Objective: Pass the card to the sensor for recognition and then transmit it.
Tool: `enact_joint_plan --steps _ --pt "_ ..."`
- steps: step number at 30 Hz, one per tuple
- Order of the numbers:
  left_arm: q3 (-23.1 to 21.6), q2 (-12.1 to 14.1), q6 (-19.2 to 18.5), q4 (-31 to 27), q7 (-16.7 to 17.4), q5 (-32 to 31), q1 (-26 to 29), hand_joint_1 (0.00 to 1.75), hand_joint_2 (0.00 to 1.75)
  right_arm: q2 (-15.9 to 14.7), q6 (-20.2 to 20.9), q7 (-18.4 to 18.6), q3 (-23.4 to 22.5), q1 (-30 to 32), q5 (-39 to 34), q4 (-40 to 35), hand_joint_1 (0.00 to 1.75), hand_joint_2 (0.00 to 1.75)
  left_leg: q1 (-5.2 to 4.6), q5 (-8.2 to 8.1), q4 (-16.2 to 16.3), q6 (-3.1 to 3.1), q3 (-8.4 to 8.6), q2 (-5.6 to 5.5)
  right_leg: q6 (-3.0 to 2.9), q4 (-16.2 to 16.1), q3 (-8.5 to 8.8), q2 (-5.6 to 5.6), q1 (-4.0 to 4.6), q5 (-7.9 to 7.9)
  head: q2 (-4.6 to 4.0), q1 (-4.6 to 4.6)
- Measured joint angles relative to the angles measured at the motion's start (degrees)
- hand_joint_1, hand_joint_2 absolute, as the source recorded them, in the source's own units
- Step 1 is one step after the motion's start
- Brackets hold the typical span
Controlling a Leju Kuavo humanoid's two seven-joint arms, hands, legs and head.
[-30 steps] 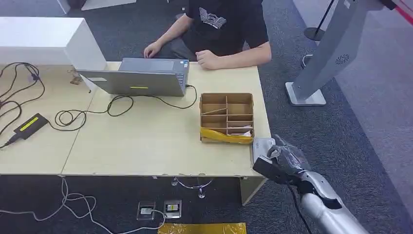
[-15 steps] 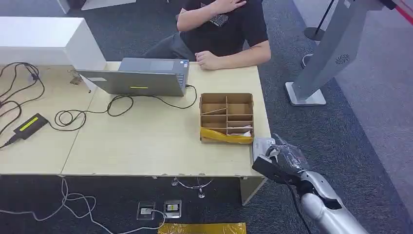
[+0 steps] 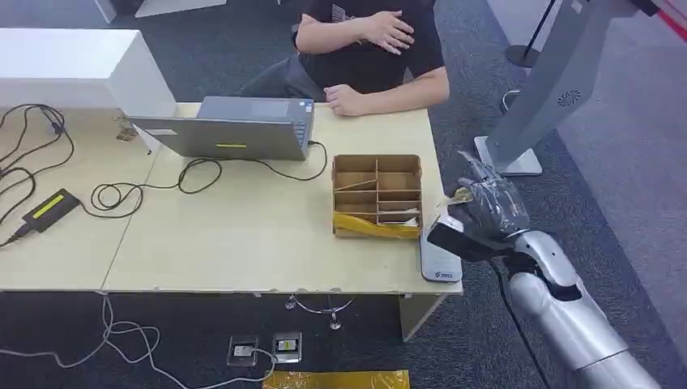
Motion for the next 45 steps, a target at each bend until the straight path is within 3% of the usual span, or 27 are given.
enact_joint_plan --steps 7,22,45 --pt "-0.24 -0.28 -1.25 0.0 -0.96 -1.03 -0.07 0.0 0.0 3.28 0.39 -1.97 -0.17 -7.14 3.85 1.47 1.75 1.75 0.02 0.0 0.0 -0.01 0.0 -0.01 -0.01 0.0 0.0 -0.01 0.02 0.0 0.0 -0.02" --pt "-1.42 -0.5 -2.25 0.0 -1.9 -2.8 -0.17 0.0 0.0 12.46 -3.1 -5.99 0.22 -11.72 7.58 14.53 1.75 1.75 0.02 0.0 0.0 -0.01 -0.01 -0.02 -0.01 0.0 -0.01 -0.01 0.02 0.0 0.0 -0.02" --pt "-2.91 -0.48 -4.92 0.0 -3.08 -3.5 -0.16 0.0 0.0 15.6 -3.76 -5.51 0.22 -13.31 9.22 22.08 1.75 1.75 0.02 0.01 0.0 -0.01 -0.01 -0.01 -0.01 0.0 0.0 -0.01 0.02 0.0 0.0 -0.02"
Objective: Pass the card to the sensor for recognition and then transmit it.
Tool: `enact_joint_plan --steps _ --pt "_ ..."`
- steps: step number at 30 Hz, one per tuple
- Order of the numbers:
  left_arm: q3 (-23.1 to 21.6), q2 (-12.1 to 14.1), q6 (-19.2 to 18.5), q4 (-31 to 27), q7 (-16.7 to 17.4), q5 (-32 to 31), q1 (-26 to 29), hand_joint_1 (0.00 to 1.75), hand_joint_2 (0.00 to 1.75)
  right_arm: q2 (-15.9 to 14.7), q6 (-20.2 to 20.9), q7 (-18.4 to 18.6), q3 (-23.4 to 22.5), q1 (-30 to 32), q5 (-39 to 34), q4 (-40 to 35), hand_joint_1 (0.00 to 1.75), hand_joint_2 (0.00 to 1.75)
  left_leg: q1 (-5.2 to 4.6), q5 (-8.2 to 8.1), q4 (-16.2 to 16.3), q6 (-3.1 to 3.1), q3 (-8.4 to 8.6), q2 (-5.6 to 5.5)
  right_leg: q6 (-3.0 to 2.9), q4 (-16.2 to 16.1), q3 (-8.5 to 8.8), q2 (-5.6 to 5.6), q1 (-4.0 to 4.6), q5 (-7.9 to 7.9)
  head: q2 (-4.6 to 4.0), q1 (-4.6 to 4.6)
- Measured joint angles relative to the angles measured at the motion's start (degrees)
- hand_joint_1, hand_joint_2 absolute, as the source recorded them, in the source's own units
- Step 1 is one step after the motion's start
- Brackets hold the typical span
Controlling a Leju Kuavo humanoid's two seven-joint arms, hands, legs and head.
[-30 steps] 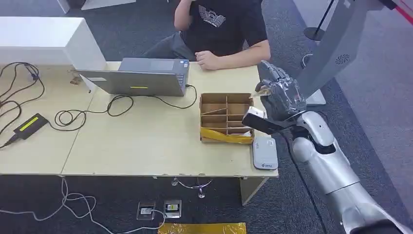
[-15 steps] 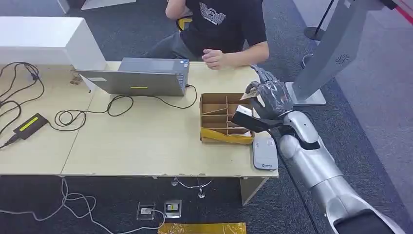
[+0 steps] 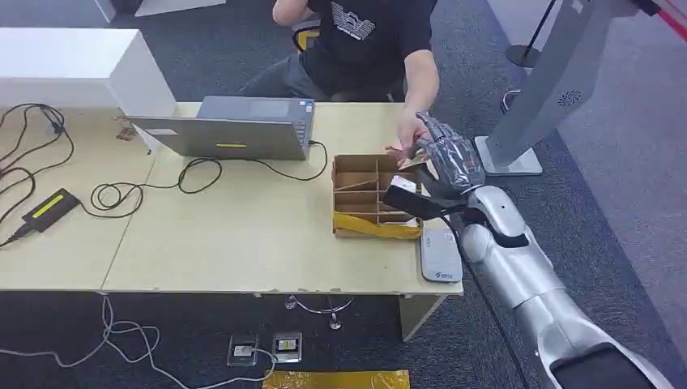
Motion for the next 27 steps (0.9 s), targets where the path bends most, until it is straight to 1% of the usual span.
enact_joint_plan --steps 4,5,6,12,22,25,27 --pt "-0.17 0.0 0.0 0.0 0.0 0.09 0.01 0.0 0.0 0.35 -0.26 0.2 0.0 -0.09 0.39 0.63 1.75 1.75 0.0 0.0 0.0 0.0 0.0 0.0 0.0 0.0 0.0 -0.01 0.0 0.0 0.0 0.0" --pt "-0.17 0.0 0.0 0.0 0.0 0.09 0.01 0.0 0.0 0.48 -0.48 0.28 0.0 -0.11 0.55 0.83 0.65 1.75 0.0 0.0 0.0 0.0 0.0 0.0 0.0 0.0 0.0 -0.01 0.0 0.0 0.0 -0.02" --pt "-0.2 0.0 0.0 0.0 0.0 0.11 0.0 0.0 0.0 0.48 -0.66 0.42 0.0 -0.15 0.72 0.92 0.0 1.75 0.0 0.0 0.0 0.0 0.0 -0.01 0.0 0.0 0.0 -0.01 0.0 0.0 0.0 -0.02" --pt "-0.22 0.0 0.0 0.0 0.0 0.42 0.02 0.0 0.0 1.01 -2.23 0.9 0.0 -0.24 1.95 1.88 0.0 1.75 0.0 0.0 0.0 0.0 0.0 -0.01 0.0 0.0 0.0 -0.01 0.0 0.0 0.0 0.0" --pt "-0.24 0.0 0.02 0.0 0.02 0.79 0.07 0.0 0.0 1.4 -1.94 1.62 -0.07 -0.49 2.6 2.97 0.0 1.75 0.0 0.0 0.0 0.0 0.01 0.0 0.0 0.0 -0.01 0.0 0.0 0.0 0.0 0.0" --pt "-0.22 0.04 0.09 0.0 0.15 0.85 0.07 0.0 0.0 1.35 -1.27 2.58 -0.09 -0.2 3.17 2.75 0.0 1.75 0.0 0.0 0.01 0.0 0.04 0.01 0.0 -0.01 -0.01 0.01 0.0 0.0 0.0 0.0" --pt "-0.22 0.07 0.17 0.0 0.26 1.05 0.08 0.0 0.0 1.05 -0.46 4.17 -0.11 0.64 3.76 1.69 0.0 1.75 0.0 0.0 0.02 0.0 0.06 0.01 0.0 -0.01 -0.01 0.01 0.0 0.0 0.0 0.0"
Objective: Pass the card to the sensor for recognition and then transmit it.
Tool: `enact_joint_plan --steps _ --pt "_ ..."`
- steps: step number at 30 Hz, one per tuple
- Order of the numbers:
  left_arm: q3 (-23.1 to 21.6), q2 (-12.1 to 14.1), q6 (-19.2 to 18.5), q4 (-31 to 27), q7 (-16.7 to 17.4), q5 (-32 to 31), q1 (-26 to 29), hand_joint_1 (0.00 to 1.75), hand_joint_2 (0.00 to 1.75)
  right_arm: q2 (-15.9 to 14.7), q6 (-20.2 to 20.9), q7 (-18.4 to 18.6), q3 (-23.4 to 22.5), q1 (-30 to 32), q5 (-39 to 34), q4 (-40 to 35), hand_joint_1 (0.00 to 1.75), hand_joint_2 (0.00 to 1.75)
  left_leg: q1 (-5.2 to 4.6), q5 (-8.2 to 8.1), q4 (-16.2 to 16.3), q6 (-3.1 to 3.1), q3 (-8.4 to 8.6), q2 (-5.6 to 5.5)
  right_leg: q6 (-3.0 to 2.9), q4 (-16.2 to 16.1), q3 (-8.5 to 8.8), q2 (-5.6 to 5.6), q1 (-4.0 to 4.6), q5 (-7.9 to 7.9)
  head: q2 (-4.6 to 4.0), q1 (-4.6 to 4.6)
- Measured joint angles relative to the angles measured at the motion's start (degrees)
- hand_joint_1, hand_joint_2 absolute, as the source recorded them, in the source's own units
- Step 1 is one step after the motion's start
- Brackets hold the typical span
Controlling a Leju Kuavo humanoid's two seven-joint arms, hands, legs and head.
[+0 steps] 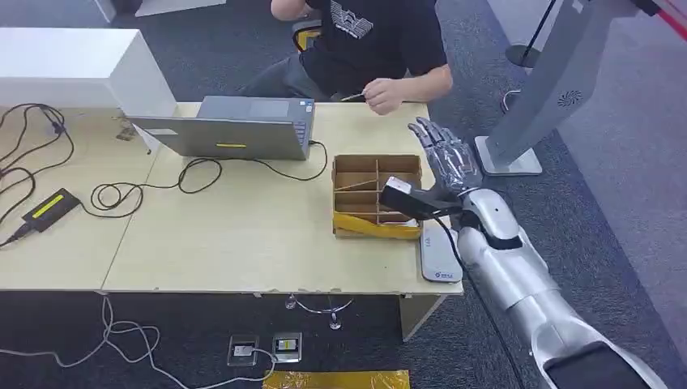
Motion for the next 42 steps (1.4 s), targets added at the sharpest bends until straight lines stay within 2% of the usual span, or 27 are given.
enact_joint_plan --steps 6,12,18,24,30,39,42 --pt "0.0 0.02 1.69 0.0 0.99 1.36 0.11 0.0 0.0 -4.18 4.29 6.87 -0.88 6.62 1.53 -7.72 0.0 1.75 0.0 -0.02 0.0 0.01 -0.03 -0.03 0.0 -0.02 0.02 -0.03 -0.01 0.0 0.0 0.0" --pt "0.0 0.02 1.99 0.0 2.27 2.1 0.18 0.0 0.0 -8.79 6.45 10.36 -2.71 12.15 2.54 -14.75 0.0 1.75 -0.02 -0.03 0.01 0.0 -0.01 0.05 0.01 -0.03 0.0 0.0 -0.02 0.0 0.0 0.0" --pt "0.02 0.04 2.25 0.0 2.32 2.21 0.23 0.0 0.0 -11.3 7.76 11.85 -3.78 16.05 2.45 -20.31 0.0 1.75 0.0 -0.03 0.0 -0.01 0.01 0.04 0.0 -0.01 0.02 -0.01 0.0 0.0 0.0 0.0" --pt "0.07 0.0 2.88 0.0 2.25 2.18 0.13 0.0 0.0 -11.37 7.89 12.46 -3.52 18.25 2.16 -22.67 0.0 1.75 0.01 -0.04 -0.01 -0.01 0.0 0.1 0.0 0.0 0.03 0.02 0.01 0.0 0.0 -0.02" --pt "0.07 -0.02 2.93 0.0 2.12 2.03 0.03 0.0 0.0 -8.83 7.11 12.64 -2.8 18.36 1.77 -22.32 0.0 1.75 0.01 -0.03 -0.01 -0.01 0.01 0.09 0.0 0.0 0.03 0.03 0.01 0.0 0.0 0.0" --pt "0.04 -0.02 2.86 0.0 1.84 1.81 0.03 0.0 0.0 -8.22 6.3 12.2 -2.58 18.36 1.31 -22.08 0.0 1.75 0.01 -0.03 -0.01 -0.01 -0.01 0.07 0.0 0.0 0.03 0.02 0.01 0.0 0.0 -0.02" --pt "0.04 0.0 2.62 0.0 1.53 1.18 0.02 0.0 0.0 -4.66 3.72 10.58 -2.1 18.07 -0.76 -18.06 0.0 1.75 0.01 -0.03 -0.02 -0.01 -0.03 0.07 0.0 0.0 0.03 0.02 0.01 0.0 0.0 0.0"
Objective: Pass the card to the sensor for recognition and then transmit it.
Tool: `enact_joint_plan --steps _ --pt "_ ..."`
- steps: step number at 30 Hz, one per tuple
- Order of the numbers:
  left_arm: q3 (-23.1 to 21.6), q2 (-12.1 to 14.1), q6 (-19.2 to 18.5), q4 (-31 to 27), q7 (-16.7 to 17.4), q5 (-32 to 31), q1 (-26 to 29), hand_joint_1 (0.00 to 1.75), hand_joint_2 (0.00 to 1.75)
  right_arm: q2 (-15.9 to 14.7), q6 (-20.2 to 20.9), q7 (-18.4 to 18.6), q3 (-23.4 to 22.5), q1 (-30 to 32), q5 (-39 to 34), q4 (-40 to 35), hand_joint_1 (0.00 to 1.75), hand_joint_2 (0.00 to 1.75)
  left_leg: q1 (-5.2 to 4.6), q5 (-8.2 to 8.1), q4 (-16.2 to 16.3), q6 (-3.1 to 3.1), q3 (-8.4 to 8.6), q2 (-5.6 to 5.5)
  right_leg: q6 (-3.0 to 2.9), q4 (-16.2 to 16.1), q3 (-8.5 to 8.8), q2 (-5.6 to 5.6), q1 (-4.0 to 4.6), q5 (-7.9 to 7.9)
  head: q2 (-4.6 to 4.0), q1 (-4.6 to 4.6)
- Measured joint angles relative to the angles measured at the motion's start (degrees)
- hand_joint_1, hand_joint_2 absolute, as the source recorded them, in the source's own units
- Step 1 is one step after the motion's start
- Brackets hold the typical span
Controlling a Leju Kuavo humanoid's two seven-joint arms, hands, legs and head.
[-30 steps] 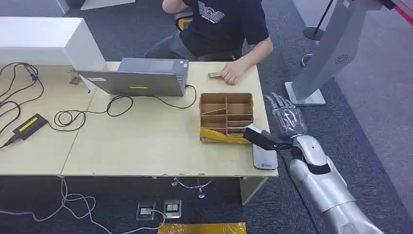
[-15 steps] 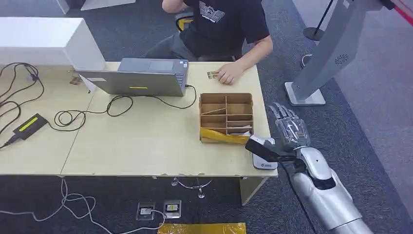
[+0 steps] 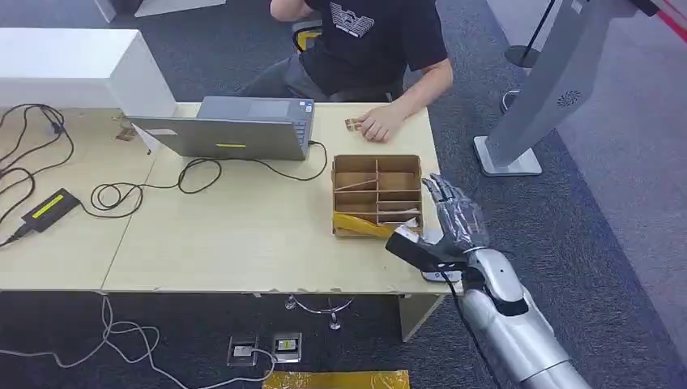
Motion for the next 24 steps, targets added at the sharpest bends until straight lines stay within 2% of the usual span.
enact_joint_plan --steps 24 --pt "0.0 -0.02 -0.81 0.0 -0.07 -0.2 0.0 0.0 0.0 4.59 -0.07 -0.7 1.38 -1.9 -0.44 4.98 0.0 1.75 0.0 0.0 0.0 0.0 0.01 0.0 0.0 0.01 0.0 0.0 0.0 0.0 0.0 -0.02"
